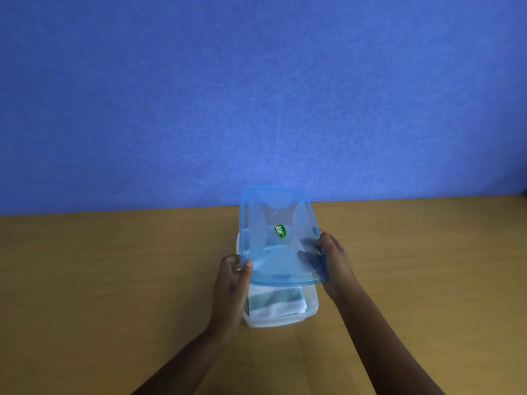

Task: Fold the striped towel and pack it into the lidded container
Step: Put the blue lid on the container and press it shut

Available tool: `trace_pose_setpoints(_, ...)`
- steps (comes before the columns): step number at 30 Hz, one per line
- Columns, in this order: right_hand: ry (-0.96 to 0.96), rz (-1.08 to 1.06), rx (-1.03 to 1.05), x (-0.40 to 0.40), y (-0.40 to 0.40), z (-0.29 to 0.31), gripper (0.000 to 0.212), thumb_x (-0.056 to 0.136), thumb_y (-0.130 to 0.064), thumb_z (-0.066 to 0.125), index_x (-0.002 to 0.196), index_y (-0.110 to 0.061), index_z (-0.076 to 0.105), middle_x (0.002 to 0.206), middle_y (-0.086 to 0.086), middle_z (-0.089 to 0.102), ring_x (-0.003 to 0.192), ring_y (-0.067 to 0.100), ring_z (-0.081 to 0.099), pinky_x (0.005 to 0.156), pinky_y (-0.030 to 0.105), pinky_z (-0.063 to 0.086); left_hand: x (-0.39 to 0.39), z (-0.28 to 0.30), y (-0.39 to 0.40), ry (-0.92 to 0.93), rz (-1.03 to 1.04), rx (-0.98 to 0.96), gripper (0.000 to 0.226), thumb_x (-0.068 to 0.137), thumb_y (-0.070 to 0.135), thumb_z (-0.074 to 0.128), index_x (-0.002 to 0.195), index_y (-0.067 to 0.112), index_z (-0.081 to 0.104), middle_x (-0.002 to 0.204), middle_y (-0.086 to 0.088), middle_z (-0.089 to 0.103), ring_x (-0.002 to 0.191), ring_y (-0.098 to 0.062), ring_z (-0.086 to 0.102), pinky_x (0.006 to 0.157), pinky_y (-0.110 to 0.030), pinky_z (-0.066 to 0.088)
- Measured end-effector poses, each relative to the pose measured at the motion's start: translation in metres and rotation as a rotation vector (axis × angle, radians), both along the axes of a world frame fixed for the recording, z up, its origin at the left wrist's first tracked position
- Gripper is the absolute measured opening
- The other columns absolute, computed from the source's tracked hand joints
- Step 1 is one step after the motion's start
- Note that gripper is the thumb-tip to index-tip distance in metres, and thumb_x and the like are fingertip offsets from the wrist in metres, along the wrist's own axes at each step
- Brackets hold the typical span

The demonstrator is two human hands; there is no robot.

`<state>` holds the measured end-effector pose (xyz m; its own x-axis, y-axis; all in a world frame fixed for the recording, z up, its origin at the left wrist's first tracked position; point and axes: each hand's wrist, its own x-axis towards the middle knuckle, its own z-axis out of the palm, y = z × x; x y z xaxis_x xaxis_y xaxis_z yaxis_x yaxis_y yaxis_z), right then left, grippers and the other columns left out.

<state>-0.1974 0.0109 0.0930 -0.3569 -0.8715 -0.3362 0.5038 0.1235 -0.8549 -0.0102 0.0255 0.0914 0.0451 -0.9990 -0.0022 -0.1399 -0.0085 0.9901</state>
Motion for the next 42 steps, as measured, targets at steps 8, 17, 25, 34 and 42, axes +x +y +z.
trace_pose_setpoints(8,0.077,0.116,-0.051,0.0,0.011,-0.001,0.017,0.093,-0.023,0.054,0.1,-0.022,0.069,0.079,-0.004,0.073,0.07,0.012,0.069,0.056,0.023,0.055,0.011,-0.03,-0.011,-0.302,0.117,0.011,0.008,0.084,-0.007,0.048,0.076,-0.007,0.05,0.08,-0.023,0.05,0.084,-0.036,0.05,0.077,-0.044,0.039)
trace_pose_setpoints(17,0.058,0.031,0.128,-0.008,0.005,-0.006,0.021,0.093,-0.011,0.045,0.106,-0.014,0.06,0.088,0.005,0.064,0.061,0.017,0.061,0.044,0.021,0.05,-0.009,-0.045,-0.004,-0.512,0.065,0.098,0.06,0.079,-0.004,0.057,0.134,0.001,0.035,0.133,-0.021,0.046,0.123,-0.036,0.042,0.104,-0.041,0.035)
trace_pose_setpoints(25,0.47,0.016,0.188,-0.004,0.005,-0.014,0.033,0.096,-0.03,0.045,0.128,-0.022,0.046,0.081,0.0,0.056,0.065,0.011,0.055,0.038,0.017,0.047,-0.001,-0.053,-0.013,-0.505,0.062,0.09,0.063,0.08,-0.016,0.041,0.14,-0.002,0.027,0.144,-0.022,0.038,0.133,-0.034,0.038,0.111,-0.043,0.031)
trace_pose_setpoints(34,0.517,0.126,0.146,0.015,0.002,-0.029,0.036,0.096,-0.027,0.048,0.13,-0.017,0.048,0.076,-0.001,0.056,0.047,0.005,0.055,0.04,0.018,0.049,0.026,-0.05,-0.024,-0.374,0.079,0.052,0.045,0.096,0.016,0.042,0.139,0.002,0.034,0.147,-0.015,0.038,0.136,-0.027,0.035,0.112,-0.035,0.025)
trace_pose_setpoints(42,0.598,0.169,0.159,0.028,-0.012,-0.036,0.039,0.096,-0.024,0.047,0.135,-0.016,0.044,0.079,0.004,0.057,0.034,0.004,0.054,0.037,0.017,0.044,0.016,-0.044,-0.038,-0.162,0.018,0.131,0.042,0.098,0.026,0.036,0.133,0.003,0.042,0.139,-0.017,0.047,0.13,-0.028,0.041,0.112,-0.044,0.029)
